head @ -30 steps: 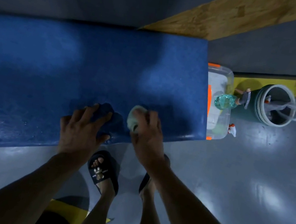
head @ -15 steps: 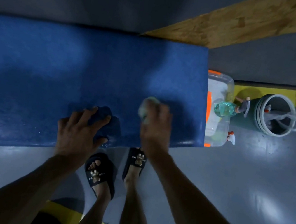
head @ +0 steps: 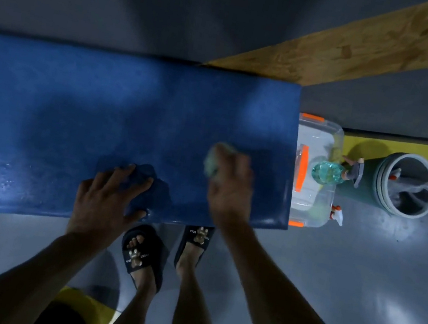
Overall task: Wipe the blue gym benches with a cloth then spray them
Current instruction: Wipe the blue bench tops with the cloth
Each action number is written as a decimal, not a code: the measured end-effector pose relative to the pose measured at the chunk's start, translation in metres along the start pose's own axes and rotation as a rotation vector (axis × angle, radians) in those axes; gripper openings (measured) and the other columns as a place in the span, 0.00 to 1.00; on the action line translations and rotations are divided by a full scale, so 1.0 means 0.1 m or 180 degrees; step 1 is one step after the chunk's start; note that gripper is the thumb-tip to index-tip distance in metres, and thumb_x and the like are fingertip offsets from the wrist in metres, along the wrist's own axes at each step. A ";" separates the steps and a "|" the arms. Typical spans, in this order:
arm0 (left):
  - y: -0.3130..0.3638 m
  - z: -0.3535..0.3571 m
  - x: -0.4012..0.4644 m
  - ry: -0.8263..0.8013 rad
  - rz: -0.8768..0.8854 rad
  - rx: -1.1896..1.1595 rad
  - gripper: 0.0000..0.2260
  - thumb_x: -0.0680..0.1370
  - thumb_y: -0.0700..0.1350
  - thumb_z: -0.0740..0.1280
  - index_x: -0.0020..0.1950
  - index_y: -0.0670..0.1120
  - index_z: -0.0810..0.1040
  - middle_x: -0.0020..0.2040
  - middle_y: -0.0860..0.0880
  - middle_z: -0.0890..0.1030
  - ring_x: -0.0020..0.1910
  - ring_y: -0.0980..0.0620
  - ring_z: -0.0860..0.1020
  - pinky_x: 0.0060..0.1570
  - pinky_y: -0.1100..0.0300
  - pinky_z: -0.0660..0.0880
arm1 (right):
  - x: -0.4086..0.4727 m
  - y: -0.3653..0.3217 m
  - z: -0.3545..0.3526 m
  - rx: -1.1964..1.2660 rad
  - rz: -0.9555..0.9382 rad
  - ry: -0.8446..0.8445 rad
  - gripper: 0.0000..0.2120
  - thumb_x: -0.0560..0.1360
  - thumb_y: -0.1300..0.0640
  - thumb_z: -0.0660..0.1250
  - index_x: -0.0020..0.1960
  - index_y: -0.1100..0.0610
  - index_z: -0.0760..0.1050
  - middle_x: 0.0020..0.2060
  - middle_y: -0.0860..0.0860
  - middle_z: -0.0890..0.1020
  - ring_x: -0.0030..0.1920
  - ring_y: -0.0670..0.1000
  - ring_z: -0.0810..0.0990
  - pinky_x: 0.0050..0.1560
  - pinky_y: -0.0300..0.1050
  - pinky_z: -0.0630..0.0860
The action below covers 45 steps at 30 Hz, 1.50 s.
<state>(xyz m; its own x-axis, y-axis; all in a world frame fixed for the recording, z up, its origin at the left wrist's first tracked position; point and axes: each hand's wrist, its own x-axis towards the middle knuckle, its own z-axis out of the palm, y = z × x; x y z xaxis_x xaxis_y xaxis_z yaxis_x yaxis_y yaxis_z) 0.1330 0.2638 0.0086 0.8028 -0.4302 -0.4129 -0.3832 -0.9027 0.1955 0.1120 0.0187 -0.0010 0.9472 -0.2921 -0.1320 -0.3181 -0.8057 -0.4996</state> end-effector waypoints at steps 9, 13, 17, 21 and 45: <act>-0.10 -0.31 0.39 0.0204 0.0163 0.0141 0.41 0.60 0.50 0.82 0.72 0.56 0.72 0.75 0.44 0.67 0.68 0.36 0.67 0.59 0.39 0.67 | 0.60 1.21 -0.72 -0.0109 0.0129 0.0416 0.25 0.72 0.59 0.63 0.69 0.51 0.71 0.57 0.58 0.70 0.51 0.59 0.76 0.53 0.53 0.76; -0.09 -0.20 0.43 0.0199 0.0142 0.0144 0.43 0.58 0.49 0.84 0.72 0.55 0.72 0.76 0.43 0.66 0.70 0.34 0.67 0.60 0.36 0.67 | 0.59 1.01 -0.52 0.0294 0.1474 0.1068 0.24 0.74 0.59 0.64 0.70 0.52 0.70 0.61 0.58 0.69 0.56 0.59 0.74 0.54 0.52 0.74; -0.09 -0.15 0.47 0.0199 0.0125 0.0168 0.44 0.56 0.48 0.84 0.70 0.54 0.73 0.75 0.43 0.68 0.69 0.34 0.68 0.61 0.37 0.67 | 0.35 0.32 -0.07 0.0469 0.0852 0.0895 0.27 0.70 0.61 0.65 0.69 0.51 0.71 0.61 0.54 0.70 0.54 0.53 0.75 0.54 0.39 0.71; -0.11 -0.14 0.46 0.0266 0.0111 0.0181 0.43 0.57 0.49 0.84 0.71 0.55 0.73 0.75 0.43 0.68 0.69 0.34 0.69 0.61 0.37 0.67 | 0.24 0.17 -0.07 -0.0312 -0.1359 -0.0687 0.27 0.74 0.57 0.63 0.72 0.44 0.67 0.64 0.52 0.69 0.58 0.58 0.73 0.49 0.55 0.80; -0.10 -0.11 0.48 0.0184 -0.0074 0.0156 0.46 0.56 0.47 0.84 0.71 0.58 0.69 0.75 0.46 0.67 0.70 0.35 0.69 0.60 0.36 0.68 | 1.32 0.65 -0.50 -0.0178 0.1876 0.0929 0.23 0.76 0.52 0.63 0.71 0.47 0.67 0.67 0.54 0.68 0.58 0.57 0.75 0.54 0.51 0.72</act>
<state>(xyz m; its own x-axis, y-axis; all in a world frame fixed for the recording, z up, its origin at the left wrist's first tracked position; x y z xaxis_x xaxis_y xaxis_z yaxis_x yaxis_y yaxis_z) 0.1807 0.2521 -0.0033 0.8362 -0.4097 -0.3646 -0.3848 -0.9120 0.1421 0.2140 -0.0979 -0.0077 0.5666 -0.8139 -0.1285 -0.7893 -0.4913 -0.3683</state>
